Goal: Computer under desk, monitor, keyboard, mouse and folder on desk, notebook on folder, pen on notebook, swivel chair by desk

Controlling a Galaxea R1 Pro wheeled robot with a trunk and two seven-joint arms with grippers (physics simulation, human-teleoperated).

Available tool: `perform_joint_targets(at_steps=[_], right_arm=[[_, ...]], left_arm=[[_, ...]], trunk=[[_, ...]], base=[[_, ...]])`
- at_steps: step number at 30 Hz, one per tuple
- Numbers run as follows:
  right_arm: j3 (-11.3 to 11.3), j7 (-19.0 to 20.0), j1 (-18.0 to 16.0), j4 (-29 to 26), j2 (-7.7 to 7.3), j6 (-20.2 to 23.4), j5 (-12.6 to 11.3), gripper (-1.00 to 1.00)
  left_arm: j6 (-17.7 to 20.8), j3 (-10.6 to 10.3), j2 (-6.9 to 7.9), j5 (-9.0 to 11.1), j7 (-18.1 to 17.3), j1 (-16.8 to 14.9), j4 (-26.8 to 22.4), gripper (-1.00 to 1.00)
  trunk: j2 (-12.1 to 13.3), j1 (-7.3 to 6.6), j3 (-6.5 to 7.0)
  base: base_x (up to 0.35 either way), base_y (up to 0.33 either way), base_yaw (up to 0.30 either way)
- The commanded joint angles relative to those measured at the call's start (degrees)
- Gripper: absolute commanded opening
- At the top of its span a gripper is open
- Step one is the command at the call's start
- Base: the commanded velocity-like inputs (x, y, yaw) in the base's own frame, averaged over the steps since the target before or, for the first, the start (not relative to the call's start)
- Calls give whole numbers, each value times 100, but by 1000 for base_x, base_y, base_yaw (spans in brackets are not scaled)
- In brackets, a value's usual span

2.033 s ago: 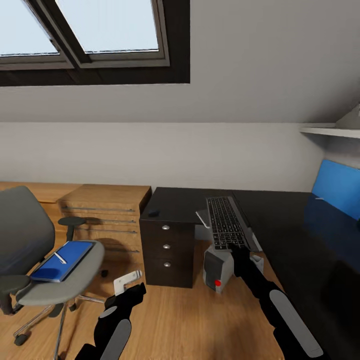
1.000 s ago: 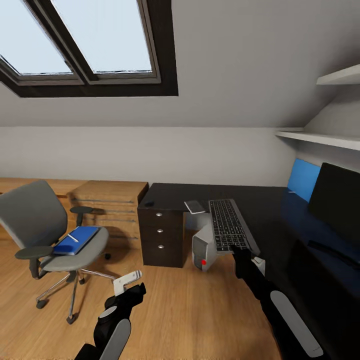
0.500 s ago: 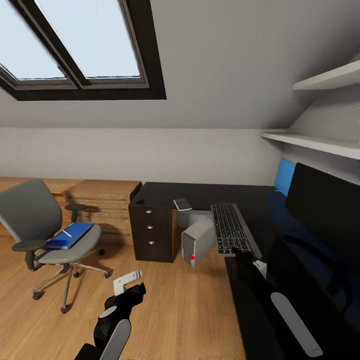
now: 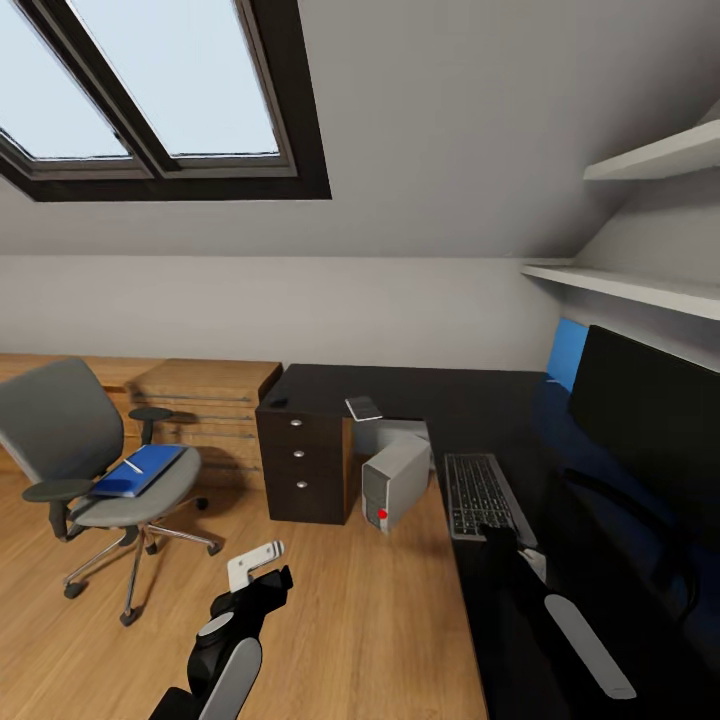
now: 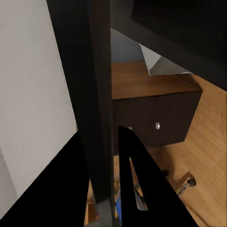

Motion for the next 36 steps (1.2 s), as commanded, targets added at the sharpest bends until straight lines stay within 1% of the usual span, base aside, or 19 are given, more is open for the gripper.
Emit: perform_joint_targets(at_steps=[1, 9, 12, 15, 17, 20, 26, 28, 36], right_arm=[[8, -16, -14, 6, -5, 1, -37, -100], [6, -38, -94, 141, -13, -77, -29, -100], [6, -37, -208, 348, -15, -96, -29, -100], [6, -33, -409, 690, -32, -113, -24, -100], [3, -32, -483, 792, -44, -115, -22, -100], [0, -32, -537, 871, -77, -116, -21, -100], [5, -32, -842, 1455, -92, -110, -20, -100], [5, -32, -899, 1560, -93, -109, -20, -100], [6, -32, -961, 1669, -96, -107, -12, -100]], left_arm=[[15, -6, 0, 37, 43, -5, -7, 100], [3, -10, 0, 37, 38, -5, -4, 100], [-7, -10, 0, 37, 39, -1, -4, 100], [-18, -10, 0, 37, 38, 3, -4, 100], [-19, -10, 0, 37, 38, 3, -4, 100], [-19, -10, 0, 37, 38, 3, -4, 100], [-12, -10, 0, 37, 38, 3, -4, 100], [-11, -10, 0, 37, 38, 3, -4, 100], [-11, -10, 0, 44, 38, 3, -4, 100]], trunk=[[-5, 0, -8], [-5, 0, -8], [-5, 0, -8], [-5, 0, -8], [-5, 0, -8], [-5, 0, -8], [-5, 0, -8], [-5, 0, -8], [-5, 0, -8]], base=[[0, 0, 0], [0, 0, 0], [0, -73, 0], [0, -206, 0], [0, -79, 0], [0, -26, 0], [0, -2, 0], [0, 0, 0], [0, 0, 0]])
